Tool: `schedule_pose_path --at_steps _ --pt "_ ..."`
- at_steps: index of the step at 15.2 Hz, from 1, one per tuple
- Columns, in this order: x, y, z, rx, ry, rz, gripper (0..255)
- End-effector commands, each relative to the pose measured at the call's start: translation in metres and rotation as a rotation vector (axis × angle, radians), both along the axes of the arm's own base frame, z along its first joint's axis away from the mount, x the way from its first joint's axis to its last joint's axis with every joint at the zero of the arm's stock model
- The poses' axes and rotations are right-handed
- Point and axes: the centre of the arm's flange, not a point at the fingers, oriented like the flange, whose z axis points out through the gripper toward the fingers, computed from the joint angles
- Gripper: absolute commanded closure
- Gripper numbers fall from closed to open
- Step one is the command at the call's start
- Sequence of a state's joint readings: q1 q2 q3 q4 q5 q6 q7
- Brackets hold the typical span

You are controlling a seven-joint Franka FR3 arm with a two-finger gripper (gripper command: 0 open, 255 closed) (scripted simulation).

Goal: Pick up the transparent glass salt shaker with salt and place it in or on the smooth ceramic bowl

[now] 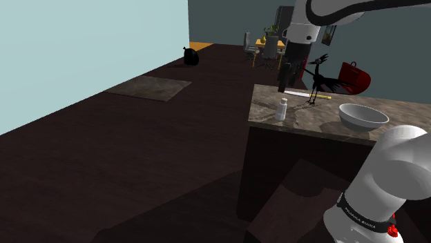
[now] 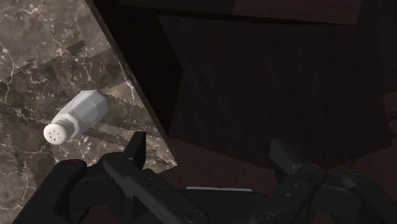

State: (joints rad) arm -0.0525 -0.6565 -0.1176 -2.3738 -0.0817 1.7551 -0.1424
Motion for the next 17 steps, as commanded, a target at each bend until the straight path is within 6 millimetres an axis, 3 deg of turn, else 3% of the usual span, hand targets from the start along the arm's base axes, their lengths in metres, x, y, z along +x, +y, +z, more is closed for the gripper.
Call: schedule_pose_path --at_steps 1,13,17 --pt "0.006 -0.023 -0.013 -0.009 0.006 0.002 0" --pt "0.06 -0.148 -0.085 -0.061 0.043 0.007 0" --pt "0.062 -0.157 -0.105 -0.063 0.045 0.008 0"
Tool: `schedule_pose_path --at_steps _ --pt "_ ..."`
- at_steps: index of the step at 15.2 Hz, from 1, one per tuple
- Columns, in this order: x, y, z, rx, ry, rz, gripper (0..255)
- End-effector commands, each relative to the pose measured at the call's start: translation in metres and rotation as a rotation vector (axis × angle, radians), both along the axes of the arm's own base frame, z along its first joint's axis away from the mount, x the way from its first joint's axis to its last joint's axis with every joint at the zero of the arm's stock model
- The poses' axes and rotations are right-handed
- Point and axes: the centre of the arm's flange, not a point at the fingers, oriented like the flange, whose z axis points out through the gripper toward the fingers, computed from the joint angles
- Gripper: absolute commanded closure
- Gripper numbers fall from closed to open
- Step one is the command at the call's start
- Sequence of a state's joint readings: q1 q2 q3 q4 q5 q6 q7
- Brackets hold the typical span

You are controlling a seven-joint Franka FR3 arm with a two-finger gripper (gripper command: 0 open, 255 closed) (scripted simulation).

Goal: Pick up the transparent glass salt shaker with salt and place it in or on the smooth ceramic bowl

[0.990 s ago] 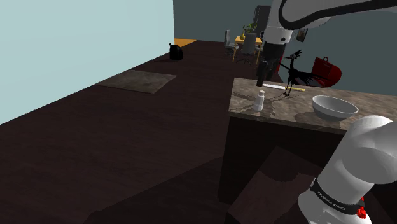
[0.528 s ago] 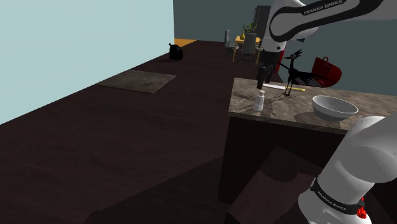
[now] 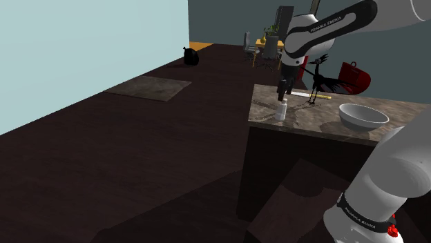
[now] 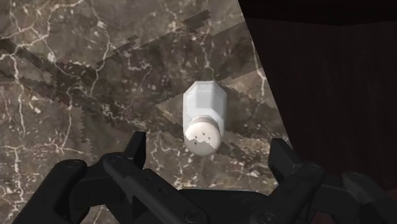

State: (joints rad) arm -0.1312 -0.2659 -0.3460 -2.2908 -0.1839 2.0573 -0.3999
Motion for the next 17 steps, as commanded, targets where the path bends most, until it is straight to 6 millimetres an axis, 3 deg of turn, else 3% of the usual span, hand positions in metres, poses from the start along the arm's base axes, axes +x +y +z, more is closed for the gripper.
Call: schedule_pose_path --at_steps 1,5,12,13,17 --pt "0.0 -0.002 -0.01 -0.001 0.0 0.0 0" --pt "0.0 -0.003 -0.029 -0.001 0.0 0.0 0" --pt "0.0 -0.003 -0.029 -0.001 0.0 0.0 0" --pt "0.0 -0.003 -0.029 -0.001 0.0 0.0 255" --pt "0.0 -0.003 -0.029 -0.001 0.0 0.0 255"
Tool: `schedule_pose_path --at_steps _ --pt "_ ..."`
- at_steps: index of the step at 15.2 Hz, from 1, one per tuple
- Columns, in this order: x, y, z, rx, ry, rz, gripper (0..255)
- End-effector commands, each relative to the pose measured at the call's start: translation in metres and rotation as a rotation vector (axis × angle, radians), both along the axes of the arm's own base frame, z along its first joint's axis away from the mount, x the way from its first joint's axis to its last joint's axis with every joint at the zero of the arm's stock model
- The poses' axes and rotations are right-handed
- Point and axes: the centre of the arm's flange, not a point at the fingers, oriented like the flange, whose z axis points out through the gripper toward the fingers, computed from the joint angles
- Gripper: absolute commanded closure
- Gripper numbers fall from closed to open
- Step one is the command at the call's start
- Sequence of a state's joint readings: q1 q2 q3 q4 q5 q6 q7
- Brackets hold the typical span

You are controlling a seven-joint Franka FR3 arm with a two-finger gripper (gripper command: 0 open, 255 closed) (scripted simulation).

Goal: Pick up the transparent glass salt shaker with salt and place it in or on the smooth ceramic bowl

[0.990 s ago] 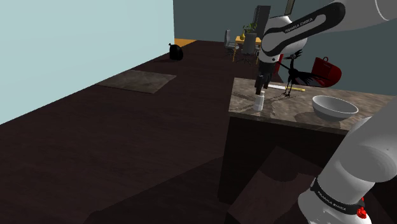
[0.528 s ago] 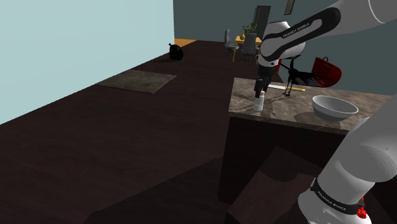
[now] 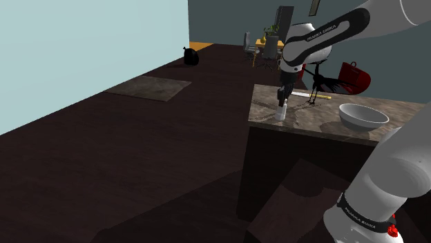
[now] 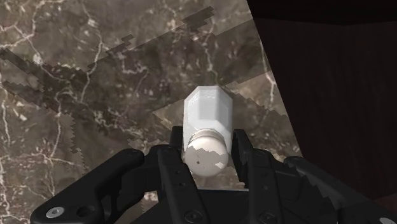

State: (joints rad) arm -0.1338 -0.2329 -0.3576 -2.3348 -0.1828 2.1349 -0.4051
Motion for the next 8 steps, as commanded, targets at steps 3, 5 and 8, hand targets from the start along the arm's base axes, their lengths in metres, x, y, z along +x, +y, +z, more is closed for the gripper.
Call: schedule_pose_path --at_steps 3,5,8 --pt "0.0 0.0 0.0 0.0 0.0 0.0 255" --pt "0.0 0.0 0.0 0.0 0.0 0.0 255" --pt "0.0 0.0 0.016 0.0 0.0 0.0 255"
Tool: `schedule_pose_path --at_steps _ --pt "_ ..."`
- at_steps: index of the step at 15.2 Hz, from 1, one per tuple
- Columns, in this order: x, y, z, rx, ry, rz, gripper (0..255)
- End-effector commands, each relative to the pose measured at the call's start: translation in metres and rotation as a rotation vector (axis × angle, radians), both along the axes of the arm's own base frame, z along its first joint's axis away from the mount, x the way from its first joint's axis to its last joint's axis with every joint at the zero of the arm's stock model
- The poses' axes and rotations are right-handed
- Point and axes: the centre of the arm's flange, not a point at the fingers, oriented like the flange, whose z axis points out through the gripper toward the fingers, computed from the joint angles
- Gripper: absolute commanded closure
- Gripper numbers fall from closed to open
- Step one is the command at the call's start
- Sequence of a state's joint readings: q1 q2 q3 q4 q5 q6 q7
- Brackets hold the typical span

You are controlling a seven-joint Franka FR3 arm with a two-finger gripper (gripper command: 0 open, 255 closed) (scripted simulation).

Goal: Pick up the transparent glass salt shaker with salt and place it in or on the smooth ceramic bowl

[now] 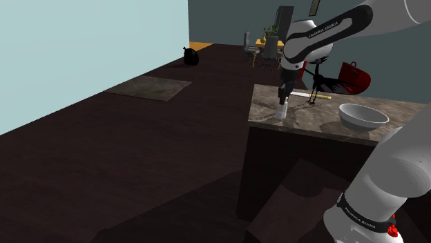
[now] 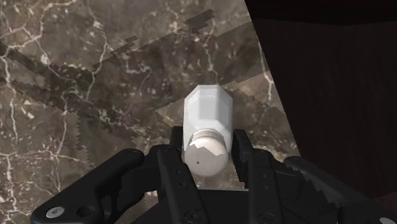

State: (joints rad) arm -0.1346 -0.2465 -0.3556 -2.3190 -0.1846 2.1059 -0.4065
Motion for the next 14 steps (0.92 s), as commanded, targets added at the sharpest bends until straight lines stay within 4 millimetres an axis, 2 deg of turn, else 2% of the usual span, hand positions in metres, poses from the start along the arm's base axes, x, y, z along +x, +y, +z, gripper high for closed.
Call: schedule_pose_path --at_steps 1,14 --pt "0.001 0.001 0.01 0.0 0.0 0.0 255" --pt "0.001 0.001 0.079 0.0 0.0 0.0 255"
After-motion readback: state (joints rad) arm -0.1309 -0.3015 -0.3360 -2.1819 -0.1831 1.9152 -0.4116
